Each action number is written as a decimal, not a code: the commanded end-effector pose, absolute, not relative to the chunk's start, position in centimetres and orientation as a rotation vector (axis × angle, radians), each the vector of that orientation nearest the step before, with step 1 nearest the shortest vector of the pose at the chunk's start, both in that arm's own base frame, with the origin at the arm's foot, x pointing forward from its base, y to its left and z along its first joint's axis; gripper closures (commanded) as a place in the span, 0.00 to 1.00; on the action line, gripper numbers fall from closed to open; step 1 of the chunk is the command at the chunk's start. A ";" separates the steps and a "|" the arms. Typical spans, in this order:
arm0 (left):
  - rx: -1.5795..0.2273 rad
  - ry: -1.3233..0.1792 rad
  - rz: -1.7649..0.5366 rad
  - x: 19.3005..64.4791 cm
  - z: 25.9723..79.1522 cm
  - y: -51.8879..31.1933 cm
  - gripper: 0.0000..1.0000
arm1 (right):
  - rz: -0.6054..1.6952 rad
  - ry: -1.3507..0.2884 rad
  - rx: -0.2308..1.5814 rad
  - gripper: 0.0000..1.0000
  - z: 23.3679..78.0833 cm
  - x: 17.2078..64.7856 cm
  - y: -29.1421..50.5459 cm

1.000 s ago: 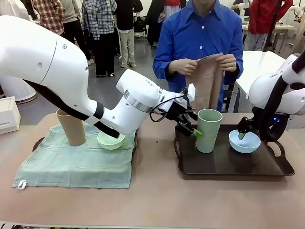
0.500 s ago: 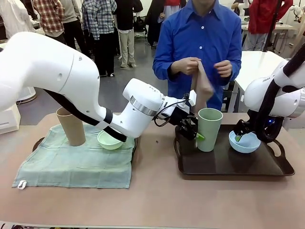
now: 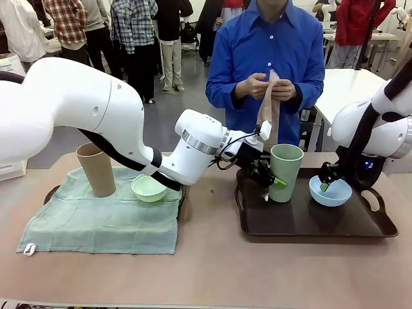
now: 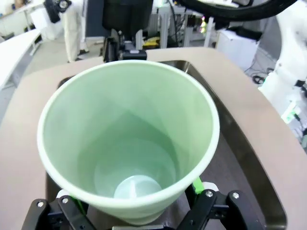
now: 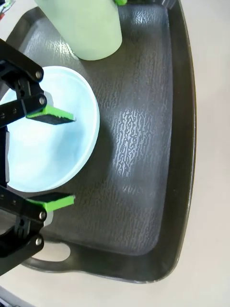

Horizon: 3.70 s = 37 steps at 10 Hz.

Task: Set up a tray with a mat and arrange the tableware.
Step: Pick up the Picnic Bowl and Reusable plastic cup from the Handle tray in front of the human's position and hold them in the air, then place the Picnic Bowl and Reusable plastic cup back onto the Handle tray in front of the human's position.

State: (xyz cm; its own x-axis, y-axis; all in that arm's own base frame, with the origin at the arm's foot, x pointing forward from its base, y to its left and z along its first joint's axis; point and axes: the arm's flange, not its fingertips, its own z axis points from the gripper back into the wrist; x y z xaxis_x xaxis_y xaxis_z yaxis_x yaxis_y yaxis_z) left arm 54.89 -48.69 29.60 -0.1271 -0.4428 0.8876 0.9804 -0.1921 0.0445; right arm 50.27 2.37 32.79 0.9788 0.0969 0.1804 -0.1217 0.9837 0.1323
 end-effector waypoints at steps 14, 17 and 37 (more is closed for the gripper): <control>-0.978 -0.869 -1.589 50.6 34.5 -46.9 1.00 | 0.158 -0.209 0.096 0.98 39.0 47.5 2.0; -0.905 -0.906 -1.634 46.9 41.2 -46.4 1.00 | 0.177 -0.325 0.116 0.98 46.7 41.7 1.5; -0.804 -0.944 -1.707 42.0 50.0 -46.9 1.00 | 0.172 -0.416 0.105 0.98 54.2 35.8 0.2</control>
